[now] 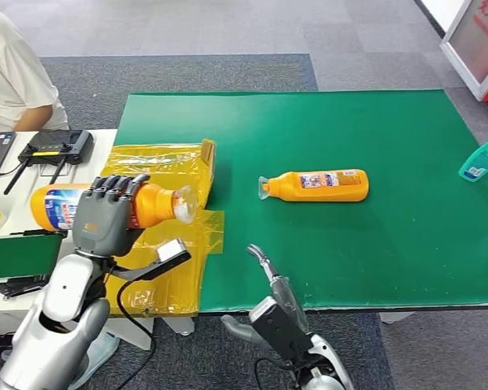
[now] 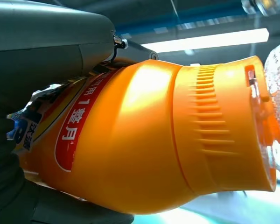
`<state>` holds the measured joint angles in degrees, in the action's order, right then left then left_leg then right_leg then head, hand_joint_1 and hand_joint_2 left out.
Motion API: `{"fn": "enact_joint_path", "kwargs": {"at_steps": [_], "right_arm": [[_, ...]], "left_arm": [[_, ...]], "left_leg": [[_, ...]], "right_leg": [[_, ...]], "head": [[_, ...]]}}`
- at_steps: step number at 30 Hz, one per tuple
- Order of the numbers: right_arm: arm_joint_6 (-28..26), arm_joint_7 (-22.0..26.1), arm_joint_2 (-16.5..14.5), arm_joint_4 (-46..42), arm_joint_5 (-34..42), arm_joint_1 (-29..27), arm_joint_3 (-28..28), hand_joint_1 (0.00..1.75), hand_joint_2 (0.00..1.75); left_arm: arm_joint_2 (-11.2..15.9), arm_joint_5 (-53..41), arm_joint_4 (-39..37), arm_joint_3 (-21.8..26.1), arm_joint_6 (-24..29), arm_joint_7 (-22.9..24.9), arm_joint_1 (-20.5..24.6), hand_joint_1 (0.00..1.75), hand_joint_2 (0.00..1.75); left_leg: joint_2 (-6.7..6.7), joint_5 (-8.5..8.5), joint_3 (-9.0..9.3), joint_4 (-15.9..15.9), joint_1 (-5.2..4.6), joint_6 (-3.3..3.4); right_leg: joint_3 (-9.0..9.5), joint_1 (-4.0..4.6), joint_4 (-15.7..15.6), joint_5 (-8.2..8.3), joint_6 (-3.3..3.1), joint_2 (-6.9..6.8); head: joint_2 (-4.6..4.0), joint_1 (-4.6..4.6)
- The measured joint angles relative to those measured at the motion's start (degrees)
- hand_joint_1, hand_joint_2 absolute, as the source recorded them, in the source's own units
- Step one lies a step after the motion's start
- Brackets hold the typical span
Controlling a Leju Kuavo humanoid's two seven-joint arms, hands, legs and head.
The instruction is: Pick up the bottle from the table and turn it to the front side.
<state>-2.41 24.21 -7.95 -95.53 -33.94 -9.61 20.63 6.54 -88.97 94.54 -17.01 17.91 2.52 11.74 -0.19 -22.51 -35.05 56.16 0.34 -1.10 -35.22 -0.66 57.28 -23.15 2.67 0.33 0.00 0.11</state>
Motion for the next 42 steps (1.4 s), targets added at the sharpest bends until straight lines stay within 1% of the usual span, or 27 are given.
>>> {"fn": "enact_joint_path", "kwargs": {"at_steps": [2,5,10,15,18,21,25,28,33,37,42], "right_arm": [[0.6,0.3,-0.1,0.1,0.0,0.3,-0.1,0.0,1.75],[1.2,0.5,-0.2,0.2,0.0,0.5,-0.2,0.0,1.75],[2.1,0.8,-0.5,0.2,0.1,0.9,-0.4,0.0,1.75],[2.5,0.9,-0.7,0.3,0.2,1.2,-0.6,0.0,1.75],[2.8,1.2,-0.7,0.4,0.6,1.3,-1.1,0.0,1.75],[3.2,1.6,-0.8,0.4,0.8,1.3,-1.6,0.0,1.75],[3.2,1.7,-1.0,0.4,0.8,1.2,-2.3,0.0,1.75],[3.3,1.7,-1.1,0.4,0.8,0.7,-3.1,0.0,1.75],[3.4,1.7,-1.1,0.4,0.7,0.2,-4.0,0.0,1.75],[3.0,2.0,-1.2,0.4,-0.4,0.0,-4.4,0.0,1.75],[2.5,2.3,-1.2,0.4,-1.4,-0.2,-4.7,0.0,1.75]], "left_arm": [[-3.3,1.4,-5.7,-0.2,-4.9,-4.5,3.6,1.75,1.75],[-6.1,2.0,-9.8,-0.2,-7.8,-5.5,6.1,1.75,1.75],[-9.6,2.8,-17.1,-0.2,-10.6,-5.0,9.4,1.75,1.75],[-11.7,3.8,-23.7,0.2,-11.3,-3.7,11.3,1.75,1.75],[-13.0,4.8,-27.7,1.7,-12.1,-2.4,12.3,1.75,1.75],[-13.7,4.9,-31.8,3.9,-11.8,-1.3,13.0,1.75,1.75],[-14.1,4.1,-35.0,7.2,-11.0,0.1,13.0,1.75,1.75],[-14.4,2.2,-35.6,9.9,-10.4,1.5,12.5,1.75,1.75],[-14.6,-0.3,-35.7,13.3,-10.8,2.2,12.1,1.75,1.75],[-14.5,-1.0,-35.7,14.5,-11.0,2.6,12.1,1.75,1.75],[-14.0,-1.0,-36.0,14.4,-10.6,2.7,12.0,1.75,1.75]], "left_leg": [[0.0,0.0,0.0,0.0,0.0,0.0],[0.0,0.0,0.0,0.0,0.0,0.0],[0.0,0.0,-0.01,0.0,0.01,-0.01],[0.01,0.0,-0.02,0.0,0.01,-0.01],[0.01,0.0,-0.02,0.0,0.01,-0.01],[0.01,0.0,-0.02,0.0,0.01,-0.01],[0.01,0.0,-0.02,0.0,0.01,-0.01],[0.01,0.0,-0.02,0.0,0.02,-0.01],[0.01,0.0,-0.03,0.0,0.02,-0.01],[0.01,0.0,-0.03,0.0,0.02,-0.01],[0.01,0.0,-0.03,0.0,0.02,-0.01]], "right_leg": [[0.0,0.0,0.0,0.02,0.01,0.0],[-0.01,0.0,0.0,0.01,0.01,0.0],[-0.02,0.02,0.0,0.01,0.0,0.01],[-0.02,0.02,0.0,0.01,0.01,0.01],[-0.01,0.01,0.0,0.01,0.01,0.01],[-0.01,0.01,0.0,0.01,0.01,0.02],[-0.02,0.03,0.0,0.01,0.0,0.02],[-0.02,0.03,0.0,0.0,0.0,0.02],[-0.02,0.03,0.0,-0.01,0.0,0.01],[-0.01,0.02,0.0,0.0,0.0,0.01],[-0.01,0.03,0.0,0.0,0.0,0.01]], "head": [[0.0,0.0],[0.0,-0.01],[0.0,0.0],[0.0,0.0],[0.0,0.01],[0.0,0.01],[0.0,0.0],[0.0,0.0],[0.0,0.01],[0.0,0.0],[0.0,0.0]]}}
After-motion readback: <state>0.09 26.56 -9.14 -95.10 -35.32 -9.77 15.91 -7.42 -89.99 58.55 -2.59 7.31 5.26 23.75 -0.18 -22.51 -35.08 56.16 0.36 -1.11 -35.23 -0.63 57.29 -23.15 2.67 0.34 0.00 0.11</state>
